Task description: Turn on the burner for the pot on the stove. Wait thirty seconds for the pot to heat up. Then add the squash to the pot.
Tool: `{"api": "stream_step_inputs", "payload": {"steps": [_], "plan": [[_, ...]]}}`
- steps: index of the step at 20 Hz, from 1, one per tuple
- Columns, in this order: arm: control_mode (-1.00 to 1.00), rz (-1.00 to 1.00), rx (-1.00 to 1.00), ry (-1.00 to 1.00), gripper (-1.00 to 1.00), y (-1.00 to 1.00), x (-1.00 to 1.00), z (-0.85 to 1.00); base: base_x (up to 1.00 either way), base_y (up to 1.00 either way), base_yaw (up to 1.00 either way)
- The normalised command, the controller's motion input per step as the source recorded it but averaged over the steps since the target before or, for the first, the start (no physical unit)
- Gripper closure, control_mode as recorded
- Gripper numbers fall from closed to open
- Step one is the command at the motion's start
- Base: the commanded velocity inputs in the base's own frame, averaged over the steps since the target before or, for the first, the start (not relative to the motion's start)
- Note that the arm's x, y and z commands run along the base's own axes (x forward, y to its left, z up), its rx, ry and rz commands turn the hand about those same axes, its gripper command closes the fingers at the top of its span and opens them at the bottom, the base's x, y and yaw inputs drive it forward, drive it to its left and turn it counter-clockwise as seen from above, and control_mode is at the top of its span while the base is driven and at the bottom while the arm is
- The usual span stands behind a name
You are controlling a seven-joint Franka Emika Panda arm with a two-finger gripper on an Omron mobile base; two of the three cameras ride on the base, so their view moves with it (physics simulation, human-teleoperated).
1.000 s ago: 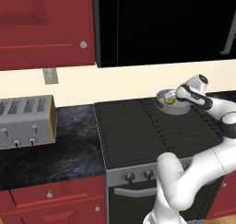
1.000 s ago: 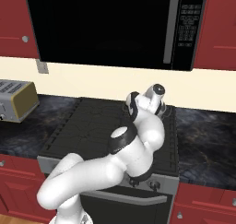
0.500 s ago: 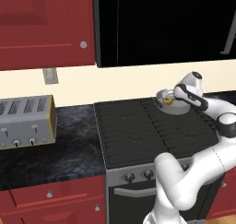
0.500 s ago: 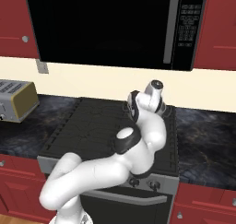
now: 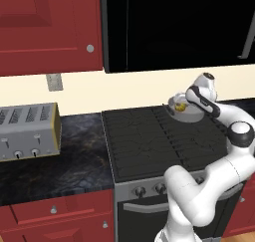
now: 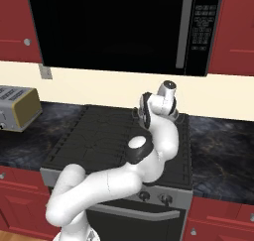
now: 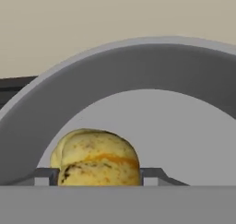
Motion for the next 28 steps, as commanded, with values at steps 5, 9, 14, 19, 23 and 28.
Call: {"api": "stream_step_inputs", "payload": {"steps": [5,9,14,19,23,28], "plan": [[-1.00,-0.08,0.01,0.01,-1.00,-0.12,0.00,-0.26,0.00,0.00,0.00],[-1.00,-0.08,0.06,-0.02,-1.00,-0.51,-0.21,0.00,0.00,0.00,0.00],[-1.00,-0.05,0.04,-0.18,-1.00,-0.32,-0.16,0.00,0.00,0.00,0.00],[-1.00,0.00,0.00,-0.19,-1.00,-0.01,-0.10,0.01,0.00,0.00,0.00],[-1.00,0.00,0.00,-0.20,-1.00,0.10,-0.13,0.00,0.00,0.00,0.00],[-1.00,0.00,0.00,-0.22,-1.00,0.04,-0.11,0.07,0.00,0.00,0.00]]}}
